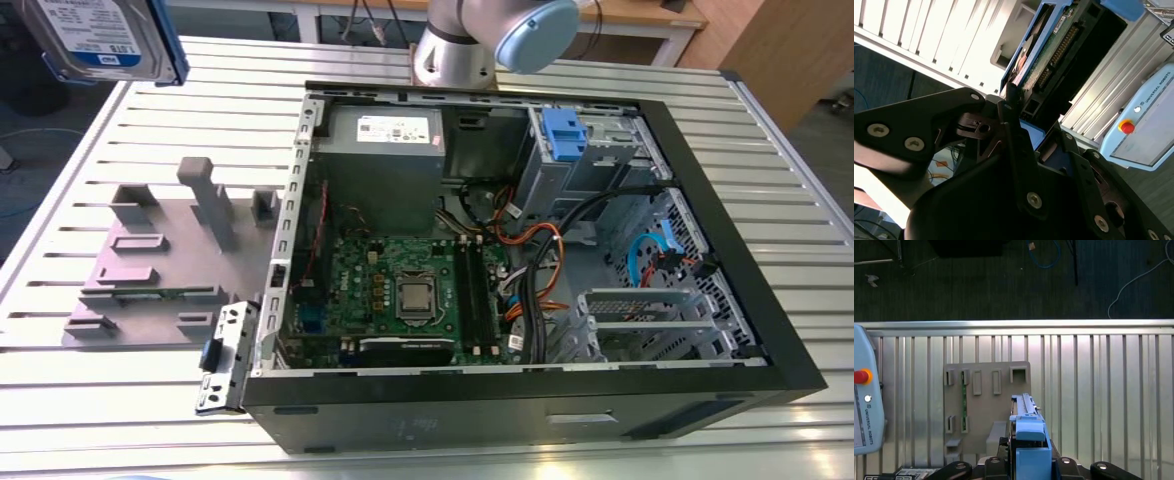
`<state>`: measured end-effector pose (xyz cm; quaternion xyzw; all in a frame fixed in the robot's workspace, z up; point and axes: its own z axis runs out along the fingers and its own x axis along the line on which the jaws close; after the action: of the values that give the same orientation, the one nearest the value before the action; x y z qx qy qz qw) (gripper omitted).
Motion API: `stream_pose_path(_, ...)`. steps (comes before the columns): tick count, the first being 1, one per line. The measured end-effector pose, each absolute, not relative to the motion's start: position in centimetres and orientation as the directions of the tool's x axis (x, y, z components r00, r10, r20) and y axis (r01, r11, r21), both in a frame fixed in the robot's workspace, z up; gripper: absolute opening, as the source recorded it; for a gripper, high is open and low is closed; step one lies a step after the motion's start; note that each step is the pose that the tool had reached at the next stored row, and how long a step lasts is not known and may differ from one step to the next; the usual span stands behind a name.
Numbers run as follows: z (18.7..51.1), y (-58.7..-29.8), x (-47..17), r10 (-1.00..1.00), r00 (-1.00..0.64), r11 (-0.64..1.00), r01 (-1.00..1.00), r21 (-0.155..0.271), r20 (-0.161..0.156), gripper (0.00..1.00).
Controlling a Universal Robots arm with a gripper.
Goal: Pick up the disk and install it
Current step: 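Pick up the disk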
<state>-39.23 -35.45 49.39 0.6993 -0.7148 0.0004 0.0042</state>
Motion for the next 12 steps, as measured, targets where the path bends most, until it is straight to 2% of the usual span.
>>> stream_pose_path(12, 49.4, -35.45, -38.69, -1.0, -0.022, 0.022, -1.0, 0.005, 0.007, 0.37)
